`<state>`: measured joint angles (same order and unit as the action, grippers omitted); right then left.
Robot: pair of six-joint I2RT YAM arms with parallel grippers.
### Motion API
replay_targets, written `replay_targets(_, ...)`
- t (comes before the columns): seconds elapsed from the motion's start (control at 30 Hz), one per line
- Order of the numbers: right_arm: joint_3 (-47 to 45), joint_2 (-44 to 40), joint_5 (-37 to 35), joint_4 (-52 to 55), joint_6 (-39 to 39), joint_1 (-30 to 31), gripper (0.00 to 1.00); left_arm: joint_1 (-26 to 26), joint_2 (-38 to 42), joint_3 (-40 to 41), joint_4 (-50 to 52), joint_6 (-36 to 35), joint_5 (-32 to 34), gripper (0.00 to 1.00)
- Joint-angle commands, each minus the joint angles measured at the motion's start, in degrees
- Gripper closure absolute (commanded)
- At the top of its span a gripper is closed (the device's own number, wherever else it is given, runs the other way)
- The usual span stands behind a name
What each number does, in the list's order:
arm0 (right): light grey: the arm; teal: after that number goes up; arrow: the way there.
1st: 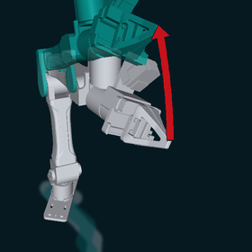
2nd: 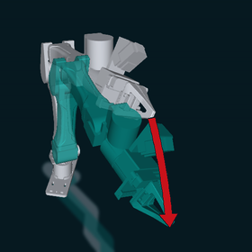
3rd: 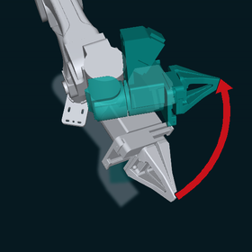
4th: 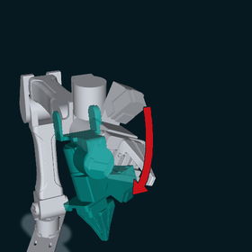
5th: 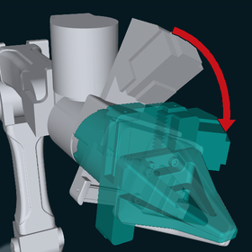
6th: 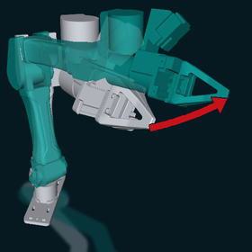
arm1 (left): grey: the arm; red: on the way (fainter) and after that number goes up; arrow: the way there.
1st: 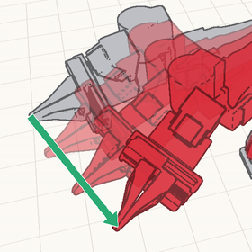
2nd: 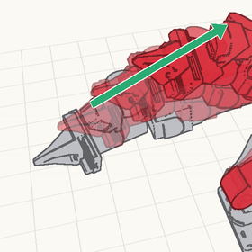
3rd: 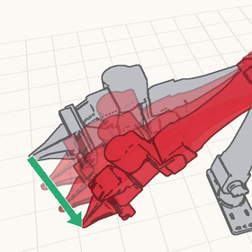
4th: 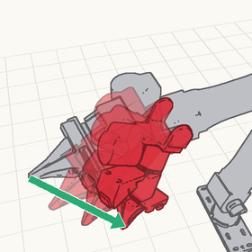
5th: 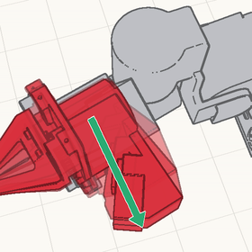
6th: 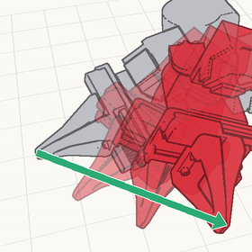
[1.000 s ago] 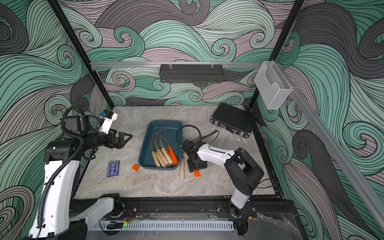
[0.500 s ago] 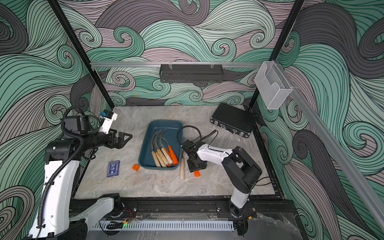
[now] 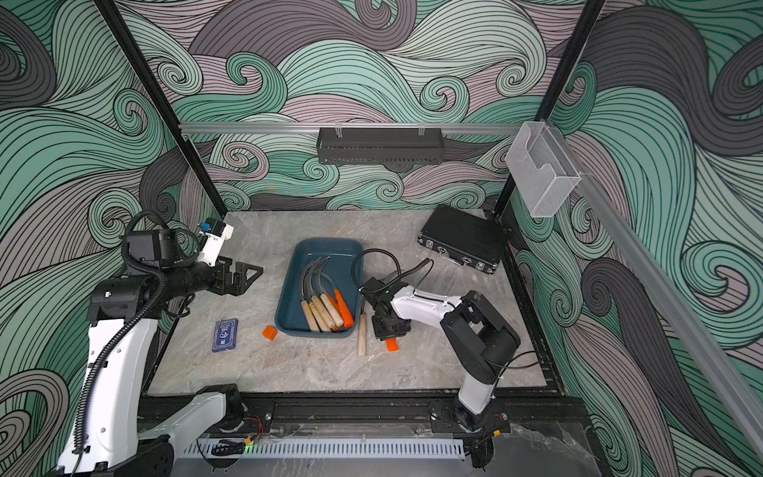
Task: Put small sickles into storage boxes
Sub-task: Pick up the sickle at the center of the board.
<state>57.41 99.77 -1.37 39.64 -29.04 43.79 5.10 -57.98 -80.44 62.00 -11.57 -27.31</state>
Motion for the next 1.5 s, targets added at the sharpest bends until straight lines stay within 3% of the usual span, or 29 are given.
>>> replay_targets(0.0, -3.0, 4.5, -1.0, -1.1, -0.3, -0.2, 0.71, -0.2, 0.2, -0.7, 1.1, 0.0, -1.0, 0.01)
replay_targets(0.43, -3.4, 2.3, -1.3, -1.1, 0.2, -0.8, 0.99, -0.2, 0.3, -1.8, 1.3, 0.2, -0.7, 0.01)
replay_targets(1.47, 3.2, -13.6, 0.3, 7.2, 3.4, -4.3, 1.00, -0.2, -0.6, -2.6, -0.6, 0.9, -0.4, 0.01)
